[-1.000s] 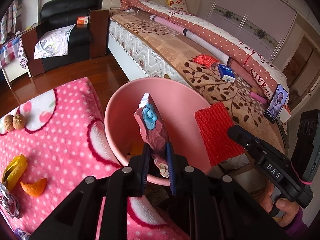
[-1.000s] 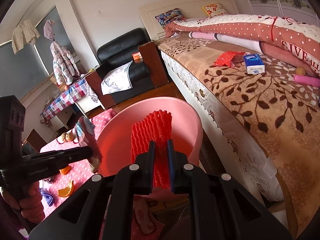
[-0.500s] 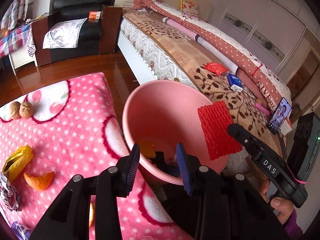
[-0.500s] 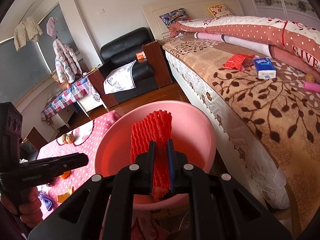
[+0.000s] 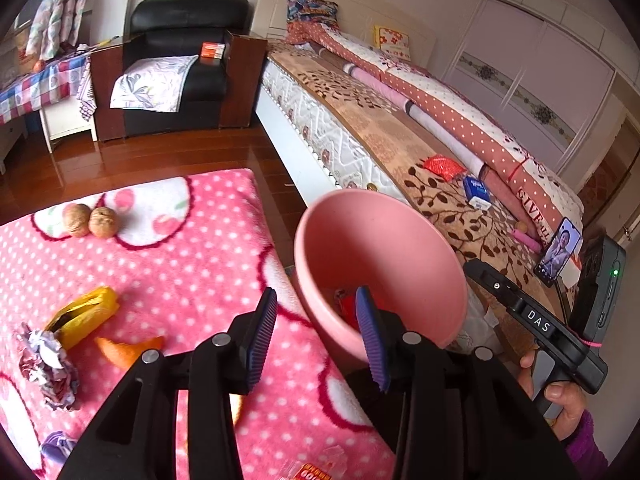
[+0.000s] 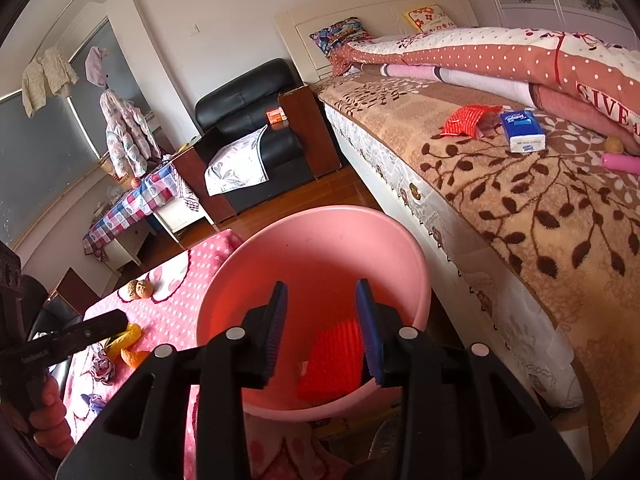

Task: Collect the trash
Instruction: 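Move both open tools back over the table toward the remaining trash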

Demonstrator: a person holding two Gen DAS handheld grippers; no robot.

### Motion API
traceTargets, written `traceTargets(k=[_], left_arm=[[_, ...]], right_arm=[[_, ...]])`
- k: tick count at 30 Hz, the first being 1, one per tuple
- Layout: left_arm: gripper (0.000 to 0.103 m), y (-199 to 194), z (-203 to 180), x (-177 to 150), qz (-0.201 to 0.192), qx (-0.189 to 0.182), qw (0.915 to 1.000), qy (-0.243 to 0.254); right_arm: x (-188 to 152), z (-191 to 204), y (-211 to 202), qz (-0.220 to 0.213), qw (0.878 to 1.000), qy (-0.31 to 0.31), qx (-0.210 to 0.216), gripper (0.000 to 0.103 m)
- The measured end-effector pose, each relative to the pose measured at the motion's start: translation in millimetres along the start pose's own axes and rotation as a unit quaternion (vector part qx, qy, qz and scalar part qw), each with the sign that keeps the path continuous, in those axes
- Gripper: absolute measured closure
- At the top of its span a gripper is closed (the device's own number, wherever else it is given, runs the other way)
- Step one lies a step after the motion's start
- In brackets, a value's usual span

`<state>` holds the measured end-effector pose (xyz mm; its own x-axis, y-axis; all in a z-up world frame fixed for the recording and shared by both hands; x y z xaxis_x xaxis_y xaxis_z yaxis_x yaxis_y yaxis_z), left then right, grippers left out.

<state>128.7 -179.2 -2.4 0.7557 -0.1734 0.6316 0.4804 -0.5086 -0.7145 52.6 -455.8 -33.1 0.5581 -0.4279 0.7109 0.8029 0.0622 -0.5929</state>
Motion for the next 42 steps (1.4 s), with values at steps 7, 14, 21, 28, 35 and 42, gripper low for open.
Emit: traceTargets(k=[7, 14, 21, 28, 35, 42], left_arm=[[0.062, -30, 25, -4, -0.027, 0.021, 0.9992, -0.018], [0.061, -65, 67, -13, -0.052, 0.068, 0.9949, -0.054], [0.061, -101, 113, -28, -0.068, 0.110, 0.9871, -0.095], [0.061, -123, 142, -50, -0.065, 0.134, 0.9820, -0.117], [0.061, -127, 154, -71, -0.041, 0.141, 0.9805, -0.131], [0.056, -119, 158, -95, 0.010, 0.132, 0.9795, -0.151]], right_arm=[[-2, 4, -10, -0.002, 1.000, -0.003, 0.004, 0.067], [-14, 17, -20, 0.009, 0.999, -0.024, 0.021, 0.067], [-34, 27, -25, 0.035, 0.998, -0.022, 0.043, 0.067], [-49, 39, -33, 0.047, 0.997, -0.038, 0.048, 0.067], [-60, 58, -38, 0.057, 0.994, -0.071, 0.060, 0.067], [-74, 75, -38, 0.077, 0.988, -0.097, 0.088, 0.067]])
Point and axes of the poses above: each gripper's, at about its wrist camera, not at the fingertips, and y roughly the way its jaws point, z to its left, x to its top, the point moved 2 cm from there along y, roughly the way its jaws point
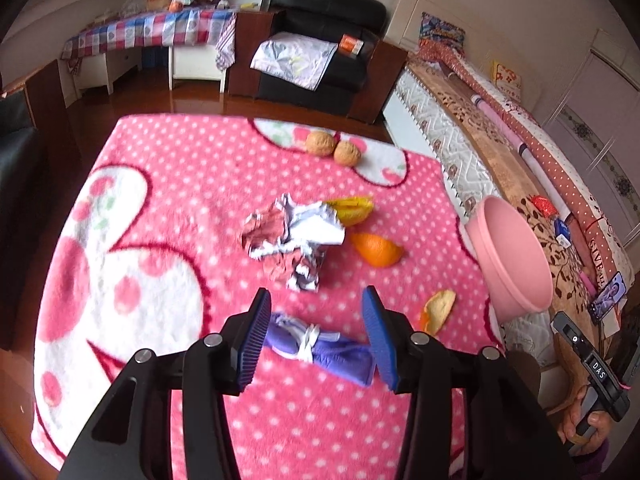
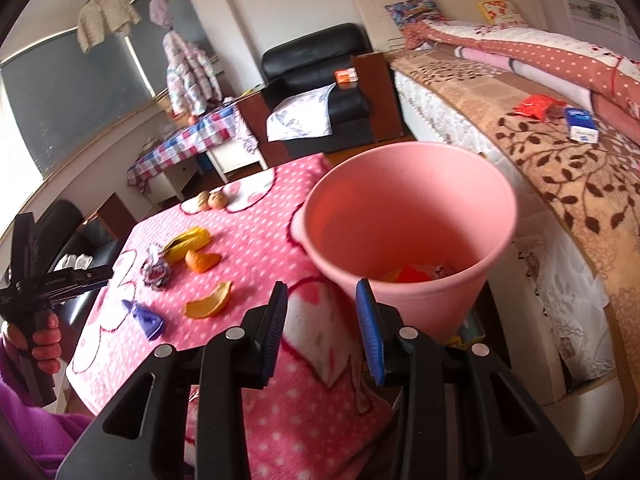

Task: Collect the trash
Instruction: 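Move both open tools back over the table toward the remaining trash, then grasp the purple tied cloth with the left tool while the right tool grasps the clear snack bag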

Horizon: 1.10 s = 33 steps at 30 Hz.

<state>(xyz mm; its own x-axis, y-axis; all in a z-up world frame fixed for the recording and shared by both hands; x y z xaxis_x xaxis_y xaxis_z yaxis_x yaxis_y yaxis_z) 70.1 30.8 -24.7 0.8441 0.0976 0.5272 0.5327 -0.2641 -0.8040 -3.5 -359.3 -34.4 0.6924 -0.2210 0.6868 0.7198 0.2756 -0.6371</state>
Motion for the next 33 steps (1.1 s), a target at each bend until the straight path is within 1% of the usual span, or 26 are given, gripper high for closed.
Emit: traceTargets(k=[4, 11, 14, 17, 20, 23, 25, 27, 30, 31, 32, 33], left_arm=[[0.056, 13, 8, -12, 0.043, -0.004, 0.9986, -0.030], [0.055, 32, 15, -21, 0.087, -0.008, 0.9930, -0.079], [0.054, 41, 17, -24, 0.109, -0.010, 0.9886, -0.104], [0.052, 50, 21, -26, 0.125, -0.016, 0.9812, -0.146], [0.051, 58, 24, -26, 0.130, -0.020, 0.9749, -0.180], [0.050, 62, 20, -24, 0.123, -0.015, 0.9749, -0.185], [0.050, 65, 16, -21, 0.122, -0.011, 0.9760, -0.180], [0.050, 67, 12, -19, 0.122, -0.013, 0.9763, -0.179], [0.052, 69, 5, -16, 0.115, -0.011, 0.9796, -0.164], [0.053, 69, 3, -15, 0.113, -0.008, 0.9808, -0.159], [0.061, 69, 2, -14, 0.111, -0.005, 0.9817, -0.155], [0.066, 69, 2, -14, 0.110, -0.004, 0.9823, -0.152]], right_arm=[[-8, 8, 4, 0.019, 0.999, -0.013, 0.022, 0.067], [-25, 21, 9, 0.055, 0.995, -0.039, 0.073, 0.067], [-30, 27, 10, 0.065, 0.993, -0.047, 0.092, 0.067], [-32, 31, 10, 0.068, 0.990, -0.053, 0.113, 0.067], [-35, 36, 11, 0.076, 0.987, -0.061, 0.127, 0.067], [-40, 41, 13, 0.091, 0.983, -0.074, 0.140, 0.066], [-43, 43, 15, 0.102, 0.980, -0.081, 0.148, 0.062], [-45, 45, 16, 0.111, 0.978, -0.085, 0.154, 0.061], [-47, 47, 19, 0.122, 0.976, -0.086, 0.159, 0.061], [-48, 48, 21, 0.126, 0.975, -0.086, 0.159, 0.061], [-49, 48, 23, 0.131, 0.975, -0.085, 0.161, 0.061], [-50, 48, 24, 0.134, 0.974, -0.084, 0.162, 0.061]])
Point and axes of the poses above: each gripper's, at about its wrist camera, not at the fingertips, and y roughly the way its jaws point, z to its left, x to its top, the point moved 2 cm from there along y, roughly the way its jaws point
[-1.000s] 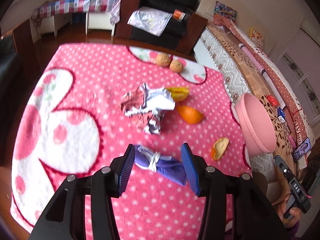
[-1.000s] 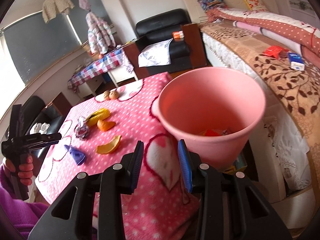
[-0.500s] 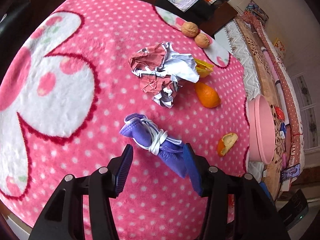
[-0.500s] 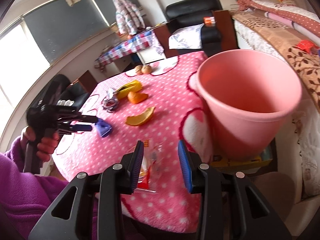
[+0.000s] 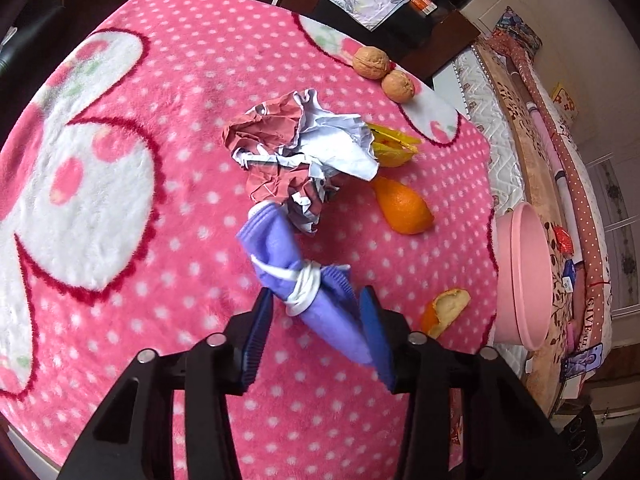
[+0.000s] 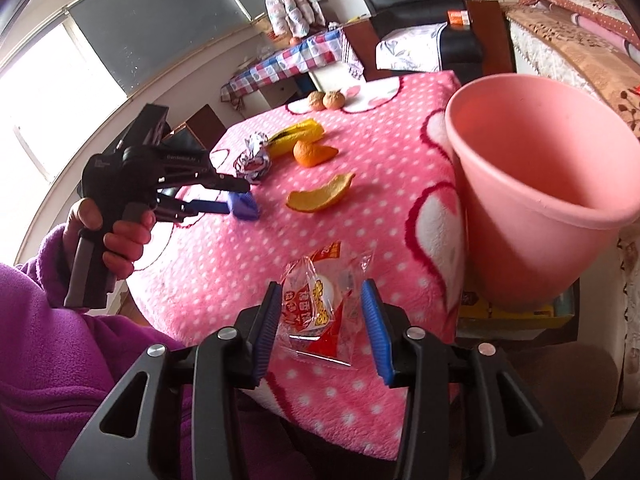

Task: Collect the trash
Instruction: 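Grasp the purple tied cloth with the left tool while the right tool grasps the clear snack bag, then carry the purple cloth and snack bag over the pink basin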

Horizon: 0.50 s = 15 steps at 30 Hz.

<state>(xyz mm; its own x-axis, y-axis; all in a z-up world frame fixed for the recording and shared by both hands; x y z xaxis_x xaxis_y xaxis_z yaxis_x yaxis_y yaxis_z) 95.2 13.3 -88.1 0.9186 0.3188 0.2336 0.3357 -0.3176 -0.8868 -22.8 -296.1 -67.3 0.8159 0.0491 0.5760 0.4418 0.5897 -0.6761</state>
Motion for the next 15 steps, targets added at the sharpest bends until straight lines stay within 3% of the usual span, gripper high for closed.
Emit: traceTargets(k=[6, 13, 15], left_arm=[[0.078, -5, 4, 0, -0.008, -0.003, 0.9999, 0.011], [0.084, -27, 2, 0, -0.039, -0.002, 0.9977, 0.055], [0.092, -31, 2, 0, -0.043, -0.004, 0.9970, 0.065]], right_arm=[[-4, -1, 6, 0.021, 1.000, 0.008, 0.010, 0.061], [-6, 1, 13, 0.042, 0.999, 0.009, -0.005, 0.061], [-6, 2, 13, 0.039, 0.999, 0.008, -0.004, 0.061]])
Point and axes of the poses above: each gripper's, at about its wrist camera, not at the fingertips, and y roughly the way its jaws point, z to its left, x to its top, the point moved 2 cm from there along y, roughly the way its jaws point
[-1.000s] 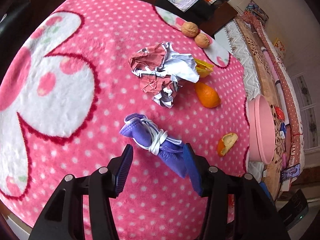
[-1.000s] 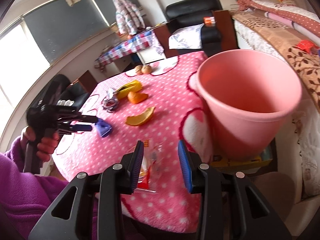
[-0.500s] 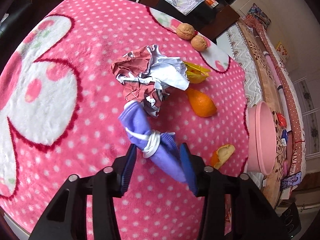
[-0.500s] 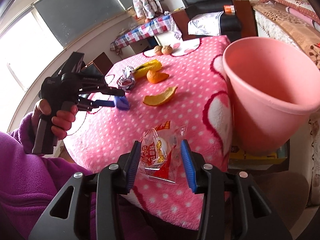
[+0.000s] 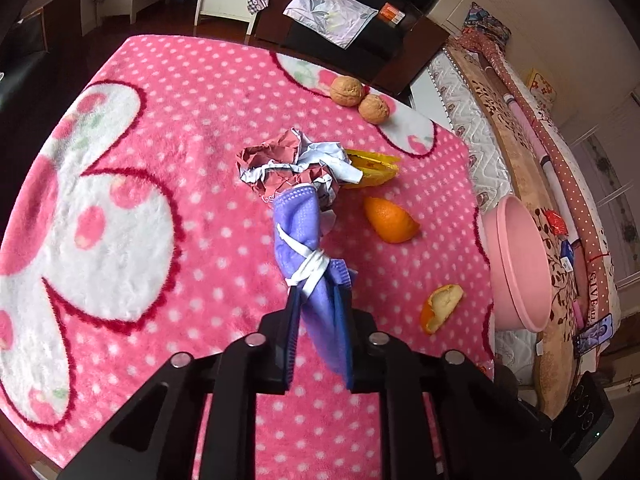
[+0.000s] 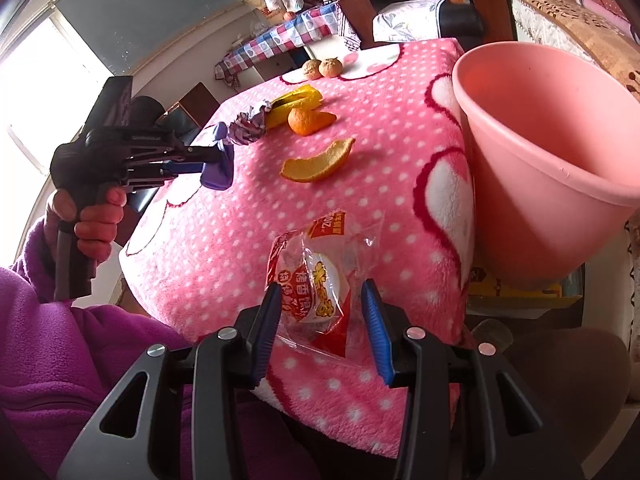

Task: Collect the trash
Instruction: 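Carry the purple cloth and snack bag over the pink basin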

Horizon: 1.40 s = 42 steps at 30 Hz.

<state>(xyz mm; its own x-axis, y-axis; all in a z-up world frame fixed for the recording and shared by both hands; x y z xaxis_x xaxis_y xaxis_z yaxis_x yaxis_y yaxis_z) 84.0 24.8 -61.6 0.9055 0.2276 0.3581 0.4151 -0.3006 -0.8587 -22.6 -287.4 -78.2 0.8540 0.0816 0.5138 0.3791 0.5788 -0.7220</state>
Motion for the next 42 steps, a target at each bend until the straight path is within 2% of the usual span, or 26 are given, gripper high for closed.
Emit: traceTargets(k=[1, 2, 5, 9, 18, 29, 37, 42], left_arm=[[0.092, -2, 0, -1, -0.001, -0.001, 1.0000, 0.004], [0.092, -3, 0, -1, -0.003, -0.003, 1.0000, 0.008], [0.093, -6, -1, -3, -0.009, -0.003, 0.9998, 0.016], [0.094, -11, -2, -4, -0.013, -0.006, 0.9996, 0.024], [0.094, -30, -23, -3, -0.044, -0.022, 0.9961, 0.074], [0.094, -25, -80, 6, -0.045, -0.061, 0.9883, 0.132], [0.094, -14, -161, 10, -0.046, -0.103, 0.9696, 0.217], [0.093, 1, -211, 7, -0.038, -0.127, 0.9570, 0.258]], right_arm=[[0, 1, 0, -0.001, 1.000, -0.002, 0.001, 0.062], [0, 2, -1, -0.003, 1.000, -0.005, 0.002, 0.071], [1, 5, -1, -0.006, 1.000, -0.013, -0.006, 0.084], [2, 9, -5, -0.017, 1.000, -0.020, -0.007, 0.090], [11, 5, -33, -0.092, 0.996, -0.016, -0.006, 0.091], [34, -39, -71, -0.184, 0.978, 0.039, -0.086, 0.091], [46, -77, -88, -0.228, 0.962, 0.087, -0.125, 0.091], [48, -97, -91, -0.233, 0.954, 0.110, -0.150, 0.091]])
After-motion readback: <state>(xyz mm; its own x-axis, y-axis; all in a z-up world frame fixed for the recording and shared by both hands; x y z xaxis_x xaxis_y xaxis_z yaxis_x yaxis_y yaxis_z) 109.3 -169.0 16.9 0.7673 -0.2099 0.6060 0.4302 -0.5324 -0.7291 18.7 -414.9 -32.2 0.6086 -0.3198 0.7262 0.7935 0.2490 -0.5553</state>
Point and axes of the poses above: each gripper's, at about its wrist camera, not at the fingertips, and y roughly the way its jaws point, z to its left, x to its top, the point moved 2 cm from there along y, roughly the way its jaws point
